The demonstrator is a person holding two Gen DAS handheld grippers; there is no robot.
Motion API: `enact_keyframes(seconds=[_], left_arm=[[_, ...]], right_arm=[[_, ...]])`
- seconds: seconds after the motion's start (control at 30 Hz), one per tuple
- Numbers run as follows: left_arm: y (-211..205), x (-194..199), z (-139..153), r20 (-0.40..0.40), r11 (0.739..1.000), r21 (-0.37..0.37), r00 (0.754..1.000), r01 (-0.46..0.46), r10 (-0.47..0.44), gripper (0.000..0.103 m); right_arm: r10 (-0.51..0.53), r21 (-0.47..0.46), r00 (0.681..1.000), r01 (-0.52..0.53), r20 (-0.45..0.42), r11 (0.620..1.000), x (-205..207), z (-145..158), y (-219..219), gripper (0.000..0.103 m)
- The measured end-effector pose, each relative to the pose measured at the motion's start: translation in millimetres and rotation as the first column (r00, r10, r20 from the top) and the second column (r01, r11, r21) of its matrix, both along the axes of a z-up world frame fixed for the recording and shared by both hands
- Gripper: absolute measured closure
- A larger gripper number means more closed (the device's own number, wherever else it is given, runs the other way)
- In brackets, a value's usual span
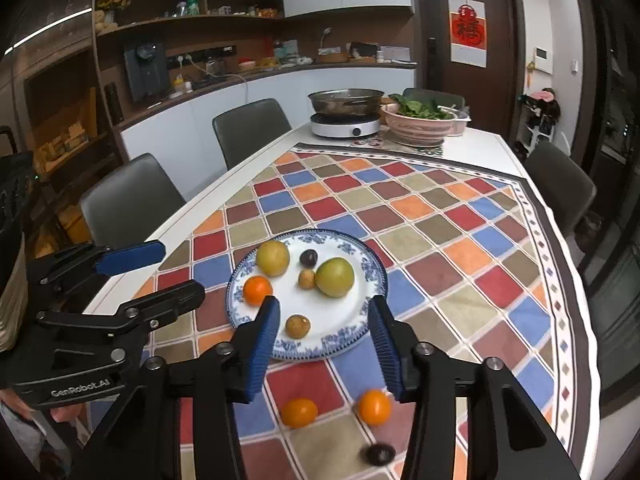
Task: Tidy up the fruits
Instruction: 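Withdraw both open tools from the plate toward the remaining fruits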
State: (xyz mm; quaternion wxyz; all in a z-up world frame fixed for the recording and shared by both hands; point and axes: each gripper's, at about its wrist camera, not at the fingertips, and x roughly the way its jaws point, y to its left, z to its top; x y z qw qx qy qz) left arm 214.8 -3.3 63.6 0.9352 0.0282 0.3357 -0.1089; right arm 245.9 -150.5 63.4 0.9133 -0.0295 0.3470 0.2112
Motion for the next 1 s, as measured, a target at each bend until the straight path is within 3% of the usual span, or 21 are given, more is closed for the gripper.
enact_keyframes(seconds=[0.43, 1.0], left_arm=[[-25, -33, -5, 0.054, 0.998, 0.007, 0.997, 0.058, -0.058, 0.032], [-52, -34, -61, 0.008, 0.985, 0.043, 0.986, 0.169, -0.169, 0.031]], right_arm=[[-0.073, -0.029, 0.997, 0.074, 0.022, 0.997, -43, -11, -30, 0.052], [-0.137, -0.057, 0.99, 0.134, -0.046, 0.989, -59, -62, -57, 0.052]])
